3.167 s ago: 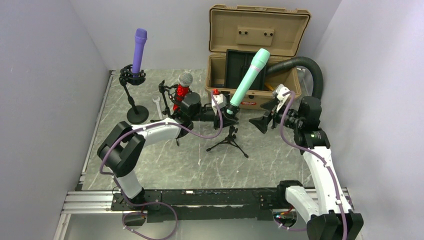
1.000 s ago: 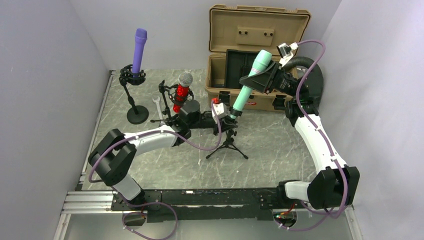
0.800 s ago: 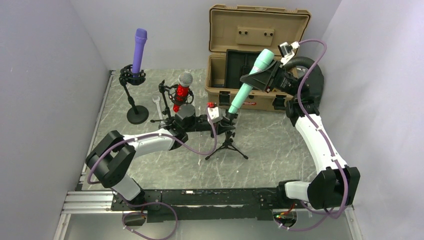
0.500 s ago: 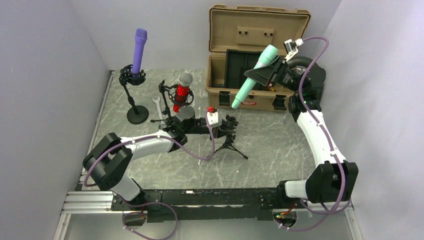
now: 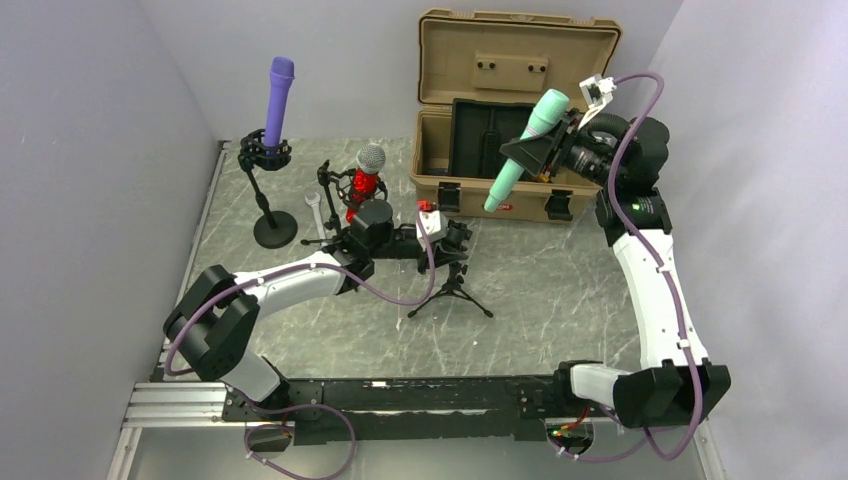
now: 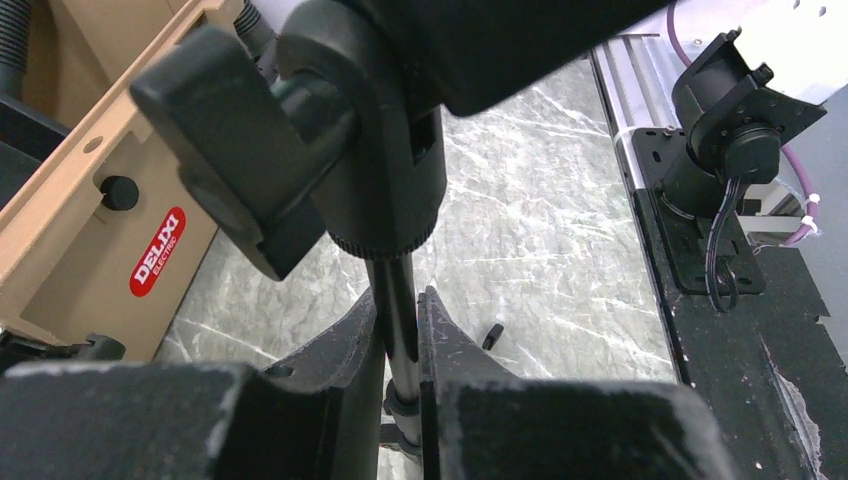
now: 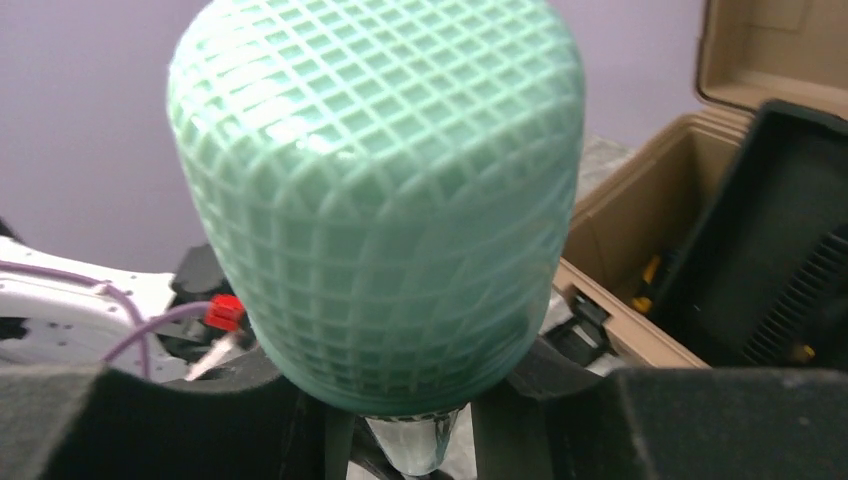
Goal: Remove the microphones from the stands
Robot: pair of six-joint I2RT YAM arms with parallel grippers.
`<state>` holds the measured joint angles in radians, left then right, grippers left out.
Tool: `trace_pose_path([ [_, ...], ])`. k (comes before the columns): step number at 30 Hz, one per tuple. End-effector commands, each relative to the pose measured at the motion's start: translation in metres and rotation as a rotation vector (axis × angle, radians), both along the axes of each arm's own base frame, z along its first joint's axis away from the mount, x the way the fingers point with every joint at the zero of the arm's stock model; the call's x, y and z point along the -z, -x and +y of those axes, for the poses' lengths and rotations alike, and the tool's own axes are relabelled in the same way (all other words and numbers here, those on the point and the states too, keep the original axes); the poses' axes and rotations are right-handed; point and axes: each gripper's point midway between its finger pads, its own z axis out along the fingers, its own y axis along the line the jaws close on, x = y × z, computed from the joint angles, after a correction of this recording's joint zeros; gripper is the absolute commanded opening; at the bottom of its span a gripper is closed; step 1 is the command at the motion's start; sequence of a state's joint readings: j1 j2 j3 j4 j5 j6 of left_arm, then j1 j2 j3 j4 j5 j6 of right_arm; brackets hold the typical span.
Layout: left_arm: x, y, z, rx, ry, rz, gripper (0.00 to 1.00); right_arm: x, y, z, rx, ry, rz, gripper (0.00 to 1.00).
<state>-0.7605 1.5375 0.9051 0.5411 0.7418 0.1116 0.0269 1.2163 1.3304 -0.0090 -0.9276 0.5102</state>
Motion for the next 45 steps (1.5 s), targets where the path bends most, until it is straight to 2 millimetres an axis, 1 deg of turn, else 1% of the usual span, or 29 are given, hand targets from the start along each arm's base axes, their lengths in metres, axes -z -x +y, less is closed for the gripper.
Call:
trace_pose_path([
  [1, -0.003, -0.011, 0.01, -0.046, -0.028, -0.05, 0.0, 0.017, -0.001, -0.018, 0.117, 0.14, -0.025, 0.0],
  [2, -0.003, -0.013, 0.011, -0.056, -0.027, -0.053, 0.0, 0.023, 0.0, -0.021, 0.136, 0.161, -0.015, 0.0],
  [6, -0.007, -0.02, 0.015, -0.075, -0.022, -0.055, 0.0, 0.06, 0.008, -0.036, 0.206, 0.267, 0.05, 0.0],
  [11, -0.013, -0.024, 0.015, -0.08, -0.014, -0.054, 0.0, 0.107, 0.025, -0.051, 0.262, 0.369, 0.095, 0.0],
  [16, -0.011, -0.026, 0.015, -0.085, -0.02, -0.053, 0.0, 0.151, 0.04, -0.062, 0.283, 0.446, 0.17, 0.0],
  [22, -0.01, -0.026, 0.013, -0.077, -0.024, -0.05, 0.0, 0.215, 0.05, -0.074, 0.305, 0.498, 0.334, 0.0],
  [24, -0.01, -0.024, 0.014, -0.075, -0.024, -0.051, 0.0, 0.235, 0.052, -0.085, 0.327, 0.524, 0.404, 0.0],
  [27, -0.013, -0.024, 0.015, -0.074, -0.023, -0.06, 0.0, 0.262, 0.055, -0.096, 0.327, 0.597, 0.52, 0.0],
  [32, -0.014, -0.025, 0.016, -0.085, -0.021, -0.065, 0.0, 0.286, 0.052, -0.114, 0.334, 0.712, 0.644, 0.0],
  [36, -0.012, -0.025, 0.017, -0.093, -0.022, -0.063, 0.0, 0.31, 0.059, -0.12, 0.294, 0.776, 0.746, 0.0],
  [40, -0.013, -0.027, 0.018, -0.107, -0.019, -0.061, 0.0, 0.332, 0.065, -0.128, 0.275, 0.839, 0.826, 0.0],
  [43, -0.015, -0.027, 0.018, -0.111, -0.017, -0.058, 0.0, 0.342, 0.069, -0.126, 0.239, 0.844, 0.881, 0.0],
  [45, -0.015, -0.027, 0.019, -0.113, -0.017, -0.06, 0.0, 0.345, 0.069, -0.126, 0.231, 0.851, 0.901, 0.0],
])
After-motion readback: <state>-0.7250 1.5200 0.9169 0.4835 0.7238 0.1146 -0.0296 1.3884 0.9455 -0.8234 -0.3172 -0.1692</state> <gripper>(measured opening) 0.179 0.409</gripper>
